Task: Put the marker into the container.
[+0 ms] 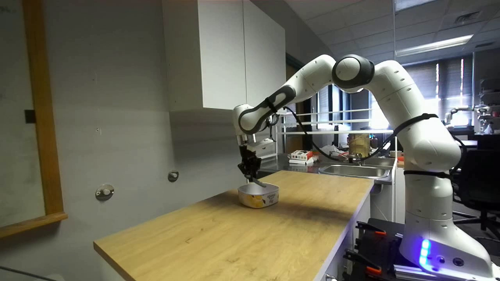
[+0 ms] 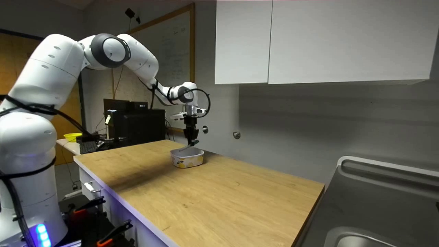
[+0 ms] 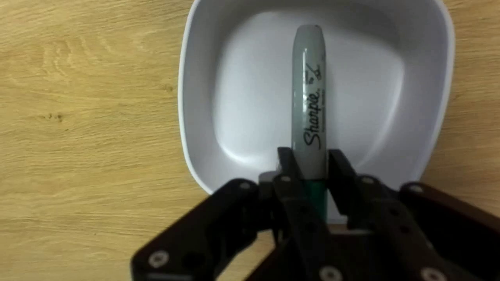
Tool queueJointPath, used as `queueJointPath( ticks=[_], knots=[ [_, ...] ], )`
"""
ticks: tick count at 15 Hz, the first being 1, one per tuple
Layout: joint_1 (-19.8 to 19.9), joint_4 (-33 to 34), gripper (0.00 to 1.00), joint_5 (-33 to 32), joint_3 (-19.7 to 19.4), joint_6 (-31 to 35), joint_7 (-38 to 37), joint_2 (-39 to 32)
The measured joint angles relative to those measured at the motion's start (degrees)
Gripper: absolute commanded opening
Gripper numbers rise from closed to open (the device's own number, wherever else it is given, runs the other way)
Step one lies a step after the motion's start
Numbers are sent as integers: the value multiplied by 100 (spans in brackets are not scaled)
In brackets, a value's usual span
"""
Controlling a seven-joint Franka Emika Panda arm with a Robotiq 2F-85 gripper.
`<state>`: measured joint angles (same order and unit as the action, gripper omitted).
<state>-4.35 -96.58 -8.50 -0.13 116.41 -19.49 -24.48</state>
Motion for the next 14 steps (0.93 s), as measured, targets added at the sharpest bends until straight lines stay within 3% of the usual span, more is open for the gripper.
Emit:
queueJointPath(
  ticks=[7,14],
  knots=[
    [-33,-1,100,0,-48,-211,5,32],
    [-128,-630,100,49,-38,-470,-10,1179]
  ],
)
